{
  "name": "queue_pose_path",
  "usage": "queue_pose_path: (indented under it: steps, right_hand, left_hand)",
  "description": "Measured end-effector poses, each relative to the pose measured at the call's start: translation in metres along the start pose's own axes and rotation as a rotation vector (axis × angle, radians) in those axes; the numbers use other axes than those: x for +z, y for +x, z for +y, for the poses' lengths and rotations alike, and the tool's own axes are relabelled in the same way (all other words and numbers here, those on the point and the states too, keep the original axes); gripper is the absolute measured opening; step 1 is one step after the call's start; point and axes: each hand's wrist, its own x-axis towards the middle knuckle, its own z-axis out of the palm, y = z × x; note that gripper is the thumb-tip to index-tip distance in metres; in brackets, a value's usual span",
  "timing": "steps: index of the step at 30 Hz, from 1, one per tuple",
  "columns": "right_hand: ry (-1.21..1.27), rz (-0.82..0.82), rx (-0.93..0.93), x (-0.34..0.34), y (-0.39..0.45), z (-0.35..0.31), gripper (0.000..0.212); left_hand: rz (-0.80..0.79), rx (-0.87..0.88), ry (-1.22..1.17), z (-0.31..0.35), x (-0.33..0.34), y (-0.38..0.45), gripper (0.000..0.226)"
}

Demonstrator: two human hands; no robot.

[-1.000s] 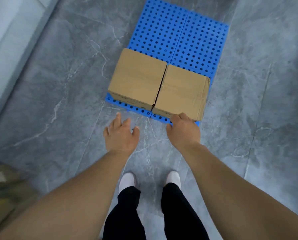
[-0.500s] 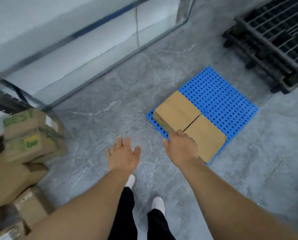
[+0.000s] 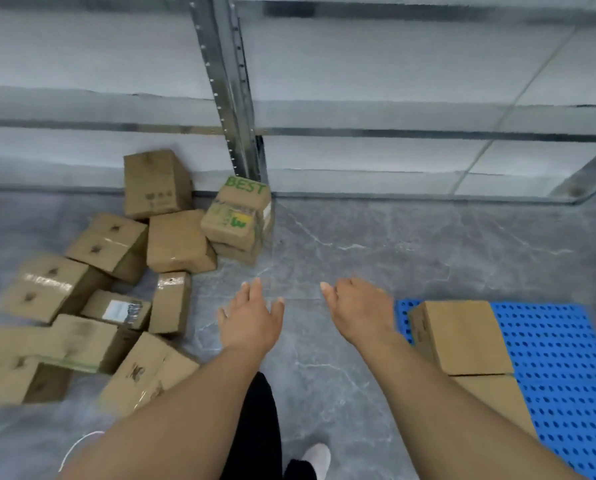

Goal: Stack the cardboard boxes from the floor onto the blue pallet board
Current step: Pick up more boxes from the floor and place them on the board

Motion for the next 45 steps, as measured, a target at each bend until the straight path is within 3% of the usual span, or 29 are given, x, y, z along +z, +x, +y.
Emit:
queue_pose_path:
  steps: [7,15,25,33,45]
  right_hand:
    - [-0.063,-0.075,-0.285,0.001,0.035,-0.107,0.049]
    - [-0.141,-0.192,-0.471,0.015,0.08,-0.222,0.048]
    - [-0.194,-0.232,-0.556,0.039,0.143,-0.332,0.048]
    - [-0.192,-0.273,-0.52,0.041,0.202,-0.36,0.046]
    - [-0.094,-0.299,-0.432,0.071,0.368,-0.369,0.034]
  left_hand:
    - [0.062,-0.223,-0.144,-0.085,-0.036,0.005,0.065]
    - [0.059,-0.397,-0.245,-0.167,-0.063,0.043,0.066]
    - [0.125,-0.513,-0.306,-0.238,-0.103,0.11,0.066]
    - [0.111,-0.538,-0.297,-0.255,-0.128,0.177,0.068]
    - [0.048,-0.523,-0.415,-0.244,-0.145,0.338,0.069]
